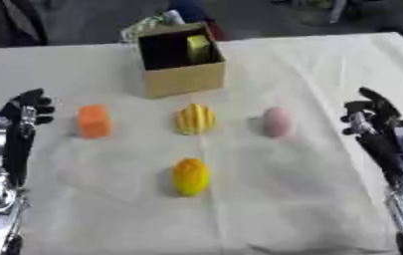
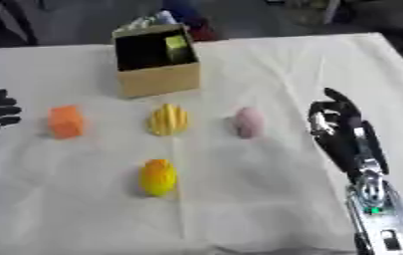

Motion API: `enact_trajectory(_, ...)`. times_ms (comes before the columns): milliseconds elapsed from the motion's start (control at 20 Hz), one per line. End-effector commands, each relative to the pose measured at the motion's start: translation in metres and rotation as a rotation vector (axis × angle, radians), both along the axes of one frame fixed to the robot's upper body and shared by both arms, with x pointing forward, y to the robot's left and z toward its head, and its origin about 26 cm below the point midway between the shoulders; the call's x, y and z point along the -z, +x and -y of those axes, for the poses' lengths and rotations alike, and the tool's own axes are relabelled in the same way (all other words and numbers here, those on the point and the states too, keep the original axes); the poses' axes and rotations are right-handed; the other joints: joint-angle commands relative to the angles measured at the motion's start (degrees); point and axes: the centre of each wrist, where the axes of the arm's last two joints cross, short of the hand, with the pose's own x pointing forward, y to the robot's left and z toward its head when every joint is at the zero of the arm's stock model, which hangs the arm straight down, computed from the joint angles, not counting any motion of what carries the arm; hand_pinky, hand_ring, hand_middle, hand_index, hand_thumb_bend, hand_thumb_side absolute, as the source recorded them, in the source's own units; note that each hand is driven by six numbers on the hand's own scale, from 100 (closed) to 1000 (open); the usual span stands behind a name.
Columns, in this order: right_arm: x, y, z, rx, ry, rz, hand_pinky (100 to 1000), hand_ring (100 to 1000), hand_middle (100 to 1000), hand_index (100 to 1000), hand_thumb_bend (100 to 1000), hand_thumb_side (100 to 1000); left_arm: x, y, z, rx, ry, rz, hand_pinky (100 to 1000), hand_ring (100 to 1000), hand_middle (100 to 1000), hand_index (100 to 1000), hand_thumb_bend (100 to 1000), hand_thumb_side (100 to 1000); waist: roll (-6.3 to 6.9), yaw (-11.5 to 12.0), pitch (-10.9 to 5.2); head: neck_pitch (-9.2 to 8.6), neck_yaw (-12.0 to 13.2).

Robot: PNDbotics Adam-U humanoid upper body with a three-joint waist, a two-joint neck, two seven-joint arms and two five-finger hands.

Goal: Pick up objects on the table and place them in the box.

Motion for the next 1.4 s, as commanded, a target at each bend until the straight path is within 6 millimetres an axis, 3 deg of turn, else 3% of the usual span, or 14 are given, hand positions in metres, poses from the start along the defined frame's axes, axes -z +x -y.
enact_trajectory(50, -0.01, 0.001, 0.002, 0.0, -0.018, 0.033, 551, 655, 702, 929, 100, 620, -0.009, 0.001, -0.001, 0.001, 0.013, 0.033, 690, 685, 644, 789, 100, 821, 0.02, -0.1, -0.72, 0.28, -0.1)
enact_trajectory(500, -0.011, 0.001, 0.003, -0.002, -0.025, 0.032, 551, 656, 702, 929, 100, 613, -0.009, 0.001, -0.001, 0.001, 0.014, 0.034, 689, 685, 643, 789, 100, 817, -0.01, 0.0, -0.73, 0.28, -0.1)
enact_trajectory(650, -0.021, 0.008, 0.006, -0.036, -0.094, 0.04, 560, 662, 709, 935, 100, 569, -0.009, 0.001, -0.001, 0.005, 0.017, 0.033, 689, 685, 644, 789, 100, 815, -0.19, 0.2, -0.82, 0.28, -0.2)
enact_trajectory(850, -0.048, 0.031, 0.012, -0.14, -0.303, 0.032, 582, 677, 723, 958, 100, 508, -0.009, 0.001, -0.001, 0.012, 0.022, 0.028, 690, 685, 644, 789, 100, 815, -0.63, 0.7, -1.08, 0.28, -0.6)
enact_trajectory(1100, -0.075, 0.066, 0.007, -0.317, -0.584, -0.057, 624, 712, 754, 971, 100, 518, -0.009, 0.001, 0.0, 0.024, 0.028, 0.025, 690, 685, 644, 789, 100, 814, -0.97, 1.4, -1.43, 0.28, -1.3)
enact_trajectory(1400, -0.077, 0.102, -0.005, -0.439, -0.779, -0.18, 654, 732, 770, 974, 100, 542, -0.008, 0.001, 0.0, 0.031, 0.031, 0.02, 690, 685, 644, 789, 100, 814, -1.07, 2.0, -1.64, 0.28, -1.7)
